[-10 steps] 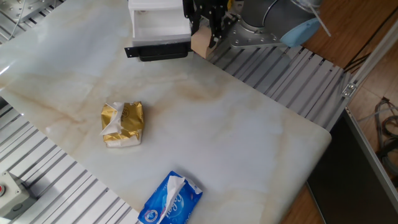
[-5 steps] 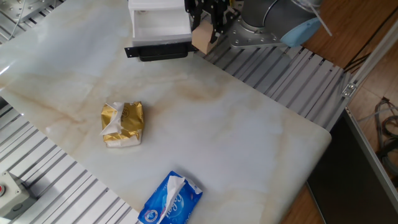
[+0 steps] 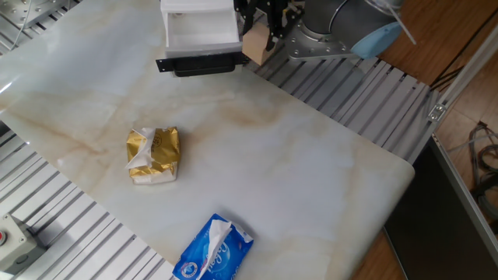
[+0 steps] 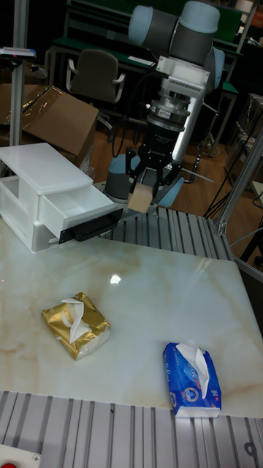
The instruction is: Put things in the drawer
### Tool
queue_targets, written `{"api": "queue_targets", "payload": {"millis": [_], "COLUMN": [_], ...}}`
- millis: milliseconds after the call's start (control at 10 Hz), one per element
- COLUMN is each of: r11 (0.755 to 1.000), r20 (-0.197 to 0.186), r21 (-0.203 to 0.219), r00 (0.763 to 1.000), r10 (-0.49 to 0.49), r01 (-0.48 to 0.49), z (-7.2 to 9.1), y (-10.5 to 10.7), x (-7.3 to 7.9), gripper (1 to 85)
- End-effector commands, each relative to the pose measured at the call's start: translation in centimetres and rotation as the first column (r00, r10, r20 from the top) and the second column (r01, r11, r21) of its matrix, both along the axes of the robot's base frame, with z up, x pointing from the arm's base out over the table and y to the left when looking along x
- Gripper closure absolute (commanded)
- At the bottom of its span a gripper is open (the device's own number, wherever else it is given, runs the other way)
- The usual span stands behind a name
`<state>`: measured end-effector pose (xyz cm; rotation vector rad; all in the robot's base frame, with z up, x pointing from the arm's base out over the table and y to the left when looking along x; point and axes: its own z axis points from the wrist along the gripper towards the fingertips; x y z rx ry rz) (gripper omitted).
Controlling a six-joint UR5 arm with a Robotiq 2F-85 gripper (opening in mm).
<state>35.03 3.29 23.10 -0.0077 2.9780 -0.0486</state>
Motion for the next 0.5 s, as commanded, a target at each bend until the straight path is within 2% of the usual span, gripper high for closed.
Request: {"api": "queue_targets", "payload": {"millis": [0, 200, 400], "r11": [0.996, 0.993, 0.992], "r20": [0.047, 0.090, 0.158], "r21": [0.075, 0.084, 0.088], "r00": [0.998, 0.992, 0.982], "r10": [-0.053, -0.087, -0.101], "r01": [0.049, 0.079, 0.088], "z": [0.5, 0.8, 1.3], "y": [1.7, 1.7, 1.5], "x": [1.2, 2.3, 4.0], "gripper": [84.7, 84.7, 84.7]}}
